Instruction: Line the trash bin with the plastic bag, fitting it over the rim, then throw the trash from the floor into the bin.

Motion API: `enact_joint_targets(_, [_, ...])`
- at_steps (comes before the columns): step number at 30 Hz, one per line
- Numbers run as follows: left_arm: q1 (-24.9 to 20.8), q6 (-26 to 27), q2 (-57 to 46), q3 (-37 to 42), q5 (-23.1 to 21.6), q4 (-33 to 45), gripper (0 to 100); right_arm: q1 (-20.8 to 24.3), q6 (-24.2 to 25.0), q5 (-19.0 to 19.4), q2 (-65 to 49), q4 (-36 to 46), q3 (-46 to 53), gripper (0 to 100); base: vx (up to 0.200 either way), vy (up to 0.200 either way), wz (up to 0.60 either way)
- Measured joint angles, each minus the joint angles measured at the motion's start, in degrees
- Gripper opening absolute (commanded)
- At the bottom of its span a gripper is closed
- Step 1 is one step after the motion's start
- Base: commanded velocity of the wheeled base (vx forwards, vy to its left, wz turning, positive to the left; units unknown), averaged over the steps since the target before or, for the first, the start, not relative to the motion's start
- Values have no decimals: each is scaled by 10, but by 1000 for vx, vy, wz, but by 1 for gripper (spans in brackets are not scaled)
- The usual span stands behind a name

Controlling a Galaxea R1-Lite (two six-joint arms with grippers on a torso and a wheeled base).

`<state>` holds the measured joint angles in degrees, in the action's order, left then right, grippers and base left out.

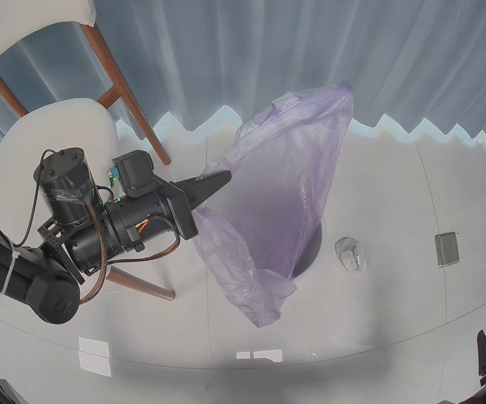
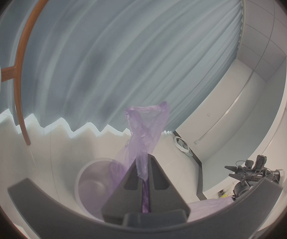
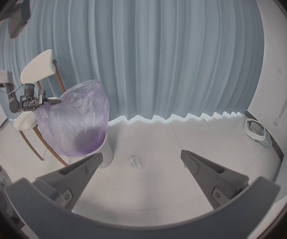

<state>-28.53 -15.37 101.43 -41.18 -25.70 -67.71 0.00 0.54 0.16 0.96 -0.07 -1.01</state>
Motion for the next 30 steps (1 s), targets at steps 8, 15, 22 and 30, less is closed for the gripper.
enact_joint_targets(8, [1, 0, 19, 4, 4, -35, 0, 0, 0, 0, 0, 0, 0, 100, 0, 0, 0])
enact_joint_targets(15, [-5, 1, 31, 9, 4, -65, 0, 0, 0, 0, 0, 0, 0, 100, 0, 0, 0])
enact_joint_targets(22, [0, 1, 29, 13, 9, -70, 0, 0, 0, 0, 0, 0, 0, 100, 0, 0, 0])
enact_joint_targets(30, [-5, 2, 27, 14, 10, -68, 0, 0, 0, 0, 0, 0, 0, 100, 0, 0, 0])
